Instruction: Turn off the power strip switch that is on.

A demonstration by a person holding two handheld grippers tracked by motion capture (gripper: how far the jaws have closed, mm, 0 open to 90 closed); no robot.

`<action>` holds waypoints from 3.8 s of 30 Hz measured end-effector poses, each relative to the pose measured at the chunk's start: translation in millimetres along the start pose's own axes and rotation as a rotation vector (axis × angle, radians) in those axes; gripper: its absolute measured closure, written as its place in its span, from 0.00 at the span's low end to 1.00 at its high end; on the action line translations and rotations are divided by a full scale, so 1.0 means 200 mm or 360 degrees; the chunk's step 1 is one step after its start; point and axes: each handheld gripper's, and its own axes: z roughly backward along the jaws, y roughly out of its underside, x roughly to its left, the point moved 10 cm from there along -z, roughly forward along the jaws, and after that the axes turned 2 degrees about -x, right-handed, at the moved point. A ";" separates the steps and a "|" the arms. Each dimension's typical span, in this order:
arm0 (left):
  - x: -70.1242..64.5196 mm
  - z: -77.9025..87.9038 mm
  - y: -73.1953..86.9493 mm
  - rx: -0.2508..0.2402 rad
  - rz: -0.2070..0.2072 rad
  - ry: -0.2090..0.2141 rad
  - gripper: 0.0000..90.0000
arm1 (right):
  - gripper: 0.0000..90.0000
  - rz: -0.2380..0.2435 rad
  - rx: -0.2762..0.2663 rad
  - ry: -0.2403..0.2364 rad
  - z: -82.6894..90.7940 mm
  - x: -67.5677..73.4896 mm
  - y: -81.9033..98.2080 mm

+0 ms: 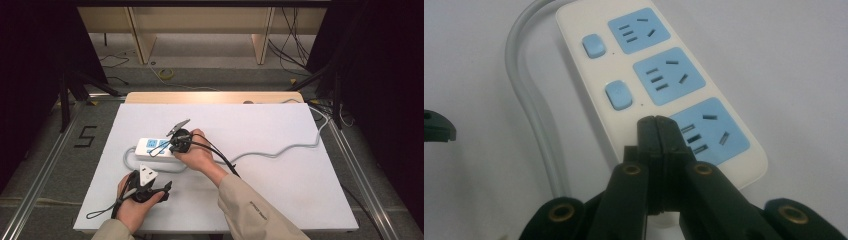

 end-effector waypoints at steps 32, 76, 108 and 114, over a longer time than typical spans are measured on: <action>0.00 0.00 0.01 0.0010 -0.0011 0.0000 0.27 | 1.00 0.0011 0.0020 0.0032 0.00 0.00 0.00; 0.01 0.00 0.01 0.0006 0.0002 -0.0004 0.27 | 1.00 0.0004 -0.0051 0.0033 0.04 0.01 -0.01; 0.01 0.00 0.02 0.0016 -0.0008 -0.0008 0.27 | 0.92 -0.0058 -0.0079 0.0012 0.30 -0.08 0.16; 0.01 0.01 0.02 0.0018 -0.0004 -0.0013 0.27 | 0.90 -0.0080 -0.0083 0.0029 0.37 -0.11 0.24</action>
